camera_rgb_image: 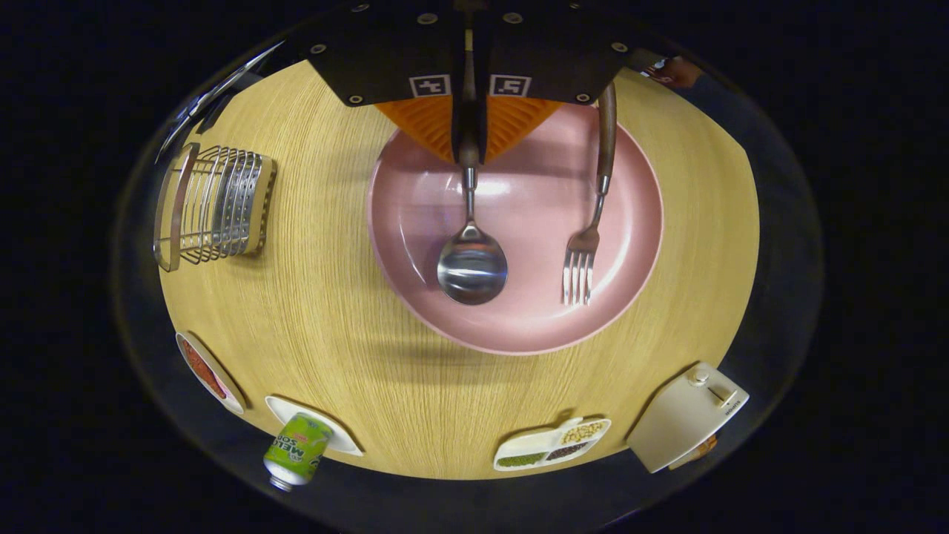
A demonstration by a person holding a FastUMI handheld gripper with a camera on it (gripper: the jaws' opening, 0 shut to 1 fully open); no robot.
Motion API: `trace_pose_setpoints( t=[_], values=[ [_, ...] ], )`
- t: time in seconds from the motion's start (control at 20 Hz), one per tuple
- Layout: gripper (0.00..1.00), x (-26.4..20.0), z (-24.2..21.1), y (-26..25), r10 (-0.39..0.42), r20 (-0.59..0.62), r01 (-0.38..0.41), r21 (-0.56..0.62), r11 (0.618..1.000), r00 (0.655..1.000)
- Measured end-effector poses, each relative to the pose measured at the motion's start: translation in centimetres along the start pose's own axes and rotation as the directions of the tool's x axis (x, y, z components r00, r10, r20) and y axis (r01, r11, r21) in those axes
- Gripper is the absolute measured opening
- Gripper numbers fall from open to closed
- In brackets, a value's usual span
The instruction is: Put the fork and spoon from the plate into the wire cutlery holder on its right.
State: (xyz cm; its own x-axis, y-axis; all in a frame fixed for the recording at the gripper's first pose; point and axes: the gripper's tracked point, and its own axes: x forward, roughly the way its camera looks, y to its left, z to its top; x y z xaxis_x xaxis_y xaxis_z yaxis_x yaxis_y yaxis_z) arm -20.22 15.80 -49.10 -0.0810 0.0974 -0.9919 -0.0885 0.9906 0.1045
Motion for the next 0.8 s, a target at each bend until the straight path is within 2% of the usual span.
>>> trace_pose_setpoints(
  t=[0.2,0.4,0.65,0.8],
  values=[
    [0.04,-4.3,1.9,-1.5,0.001,0.108,0.002,-0.02,1.0,0.994],
    [0.04,-9.1,3.1,-4.2,-0.006,0.196,0.004,0.01,1.0,0.981],
    [0.04,-12.5,2.4,-9.3,-0.072,0.226,0.057,0.069,0.996,0.971],
    [0.04,-13.6,1.3,-13.4,-0.127,0.193,0.108,0.103,0.989,0.973]
  ],
)
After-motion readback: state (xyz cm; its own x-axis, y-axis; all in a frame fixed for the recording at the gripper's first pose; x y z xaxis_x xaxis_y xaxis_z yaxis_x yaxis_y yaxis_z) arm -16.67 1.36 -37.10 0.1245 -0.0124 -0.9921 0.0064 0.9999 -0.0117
